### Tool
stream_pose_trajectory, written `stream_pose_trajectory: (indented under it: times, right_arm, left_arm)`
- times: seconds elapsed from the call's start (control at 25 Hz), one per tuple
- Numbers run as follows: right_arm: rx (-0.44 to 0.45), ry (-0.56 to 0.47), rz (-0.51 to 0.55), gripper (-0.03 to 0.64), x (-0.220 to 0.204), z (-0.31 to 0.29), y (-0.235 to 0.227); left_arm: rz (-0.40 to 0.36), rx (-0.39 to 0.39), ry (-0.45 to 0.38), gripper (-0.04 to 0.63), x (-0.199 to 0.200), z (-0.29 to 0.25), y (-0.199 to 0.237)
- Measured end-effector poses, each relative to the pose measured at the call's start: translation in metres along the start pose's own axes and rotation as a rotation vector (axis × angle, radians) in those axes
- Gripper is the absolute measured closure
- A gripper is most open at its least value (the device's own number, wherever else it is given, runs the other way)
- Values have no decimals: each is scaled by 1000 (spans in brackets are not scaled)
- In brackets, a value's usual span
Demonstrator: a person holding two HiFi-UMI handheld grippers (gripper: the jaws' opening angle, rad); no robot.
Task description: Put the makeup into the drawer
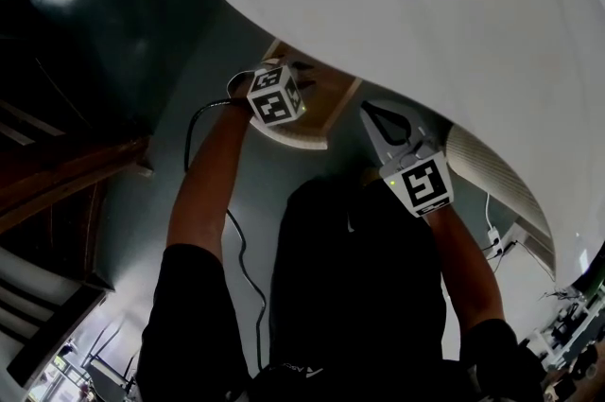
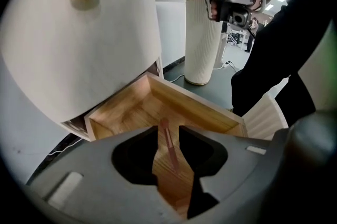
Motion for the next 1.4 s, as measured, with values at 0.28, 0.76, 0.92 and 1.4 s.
stream_pose_trajectory:
  times: [0.28,0.76,0.92,1.4]
  right_arm:
    - [24,-5,9,614,13,3,5]
    - [64,-50,-8,614,97,47,15]
    - [53,-91,-24,614,133,63,19]
    - [-9,-273,-117,614,257,144,20]
  left_arm:
    - [6,52,-20,483,11,24,4]
    - [175,239,-237,584,82,139,-28]
    - [261,292,-368,584,110,193,-46]
    - [404,514,-777,584,220,388,-94]
Point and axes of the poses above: the fingertips, and each gripper's own axes: z backward along the fingers, y to its left, x out of its top, the point moved 1 cm from there along z, backward along the fingers, and after that the axes turned 6 degrees about z, right-handed, at the moved point
